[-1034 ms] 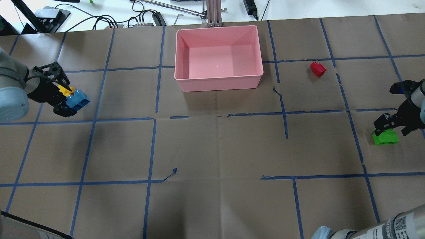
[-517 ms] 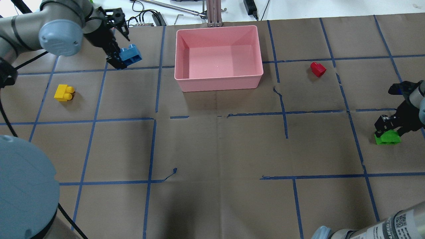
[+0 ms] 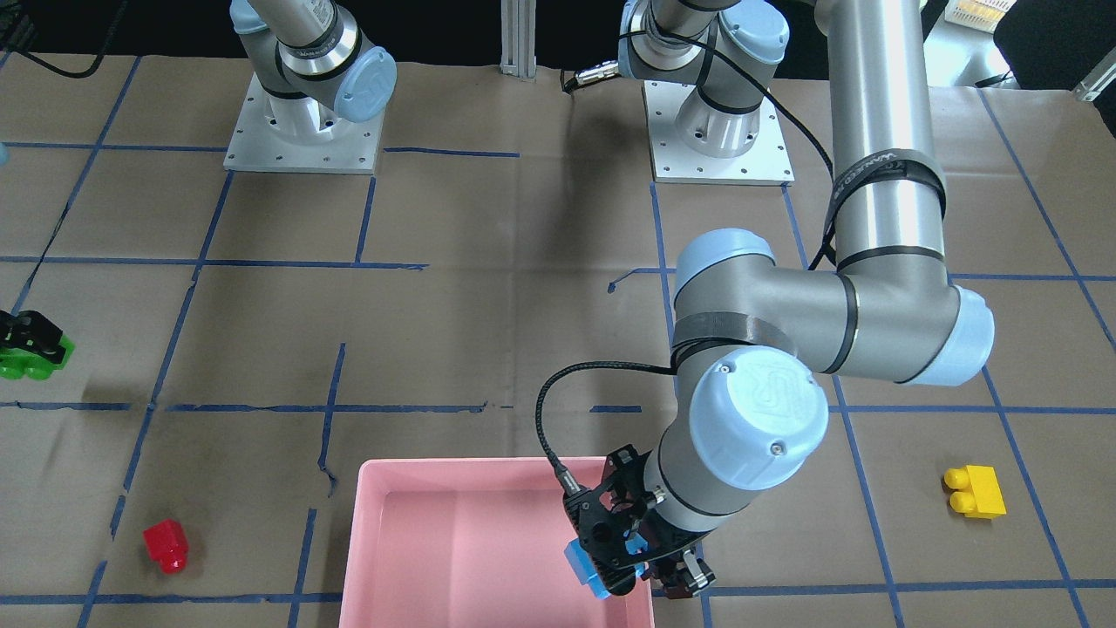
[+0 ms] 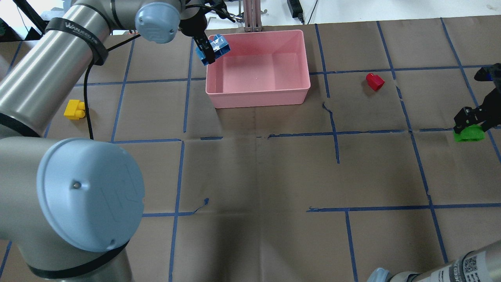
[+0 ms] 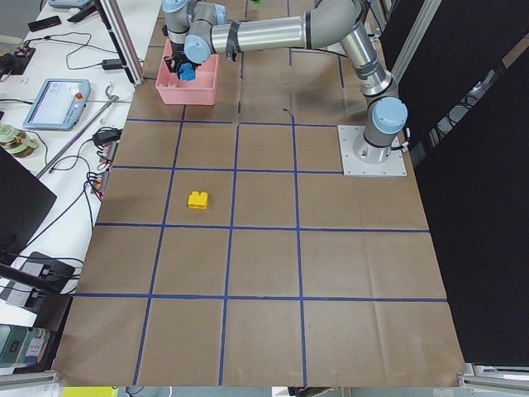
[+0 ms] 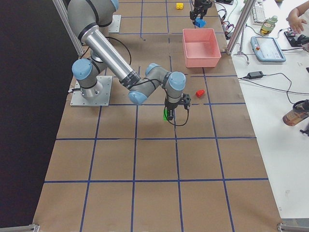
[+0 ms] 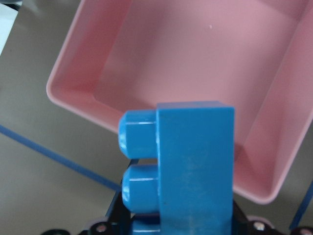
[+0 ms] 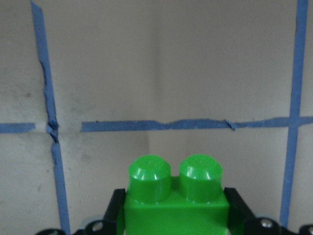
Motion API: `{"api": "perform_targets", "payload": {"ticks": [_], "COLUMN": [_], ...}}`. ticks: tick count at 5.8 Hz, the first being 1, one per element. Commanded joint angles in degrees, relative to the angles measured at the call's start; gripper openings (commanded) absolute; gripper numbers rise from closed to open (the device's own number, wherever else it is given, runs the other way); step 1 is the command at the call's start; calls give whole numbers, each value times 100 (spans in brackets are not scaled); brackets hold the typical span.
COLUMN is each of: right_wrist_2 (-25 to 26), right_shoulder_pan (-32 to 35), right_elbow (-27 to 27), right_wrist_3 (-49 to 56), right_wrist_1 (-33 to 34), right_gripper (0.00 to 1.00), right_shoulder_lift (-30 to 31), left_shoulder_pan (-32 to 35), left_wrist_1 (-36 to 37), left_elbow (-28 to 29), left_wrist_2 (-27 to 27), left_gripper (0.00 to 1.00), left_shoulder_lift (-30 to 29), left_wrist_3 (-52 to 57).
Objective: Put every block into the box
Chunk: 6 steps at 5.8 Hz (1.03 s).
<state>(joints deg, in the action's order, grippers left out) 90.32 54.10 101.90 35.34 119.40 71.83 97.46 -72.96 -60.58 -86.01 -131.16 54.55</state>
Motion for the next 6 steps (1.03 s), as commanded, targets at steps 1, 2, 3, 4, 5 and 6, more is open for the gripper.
{"api": "perform_targets", "payload": {"ticks": [1,2,3,4,5,6], "right_wrist_2": [-198,-390,-392,-375,-340,-313], "right_shoulder_pan": [441,930,1275,1922,2459,3056], "right_elbow": [-1122,-1702,-2065,-2617,-2961,-3365], "right_wrist_3": [-79,-541,-789,-1157,-1805,-2420], "right_wrist_1": [-678,-951,-1040,-1033,-1059,-1068], "right_gripper": [36,36,35,35,35,35], "right_shoulder_lift": [-19,-98,-255,-544,-791,-1002], "left_shoulder_pan": [142,168,142,3,-573,-1205], "left_wrist_1": [-25,-34,-51,-139,-235,-271], "left_elbow": [117,99,64,55,-84,-486], "left_wrist_2": [-92,-100,-101,-118,-118,-101], "left_gripper": [60,99,99,99,100,99], "left_shoulder_lift": [-287,-296,-157,-78,202,526], "left_wrist_3": [-172,-172,-172,-181,-181,-146]}}
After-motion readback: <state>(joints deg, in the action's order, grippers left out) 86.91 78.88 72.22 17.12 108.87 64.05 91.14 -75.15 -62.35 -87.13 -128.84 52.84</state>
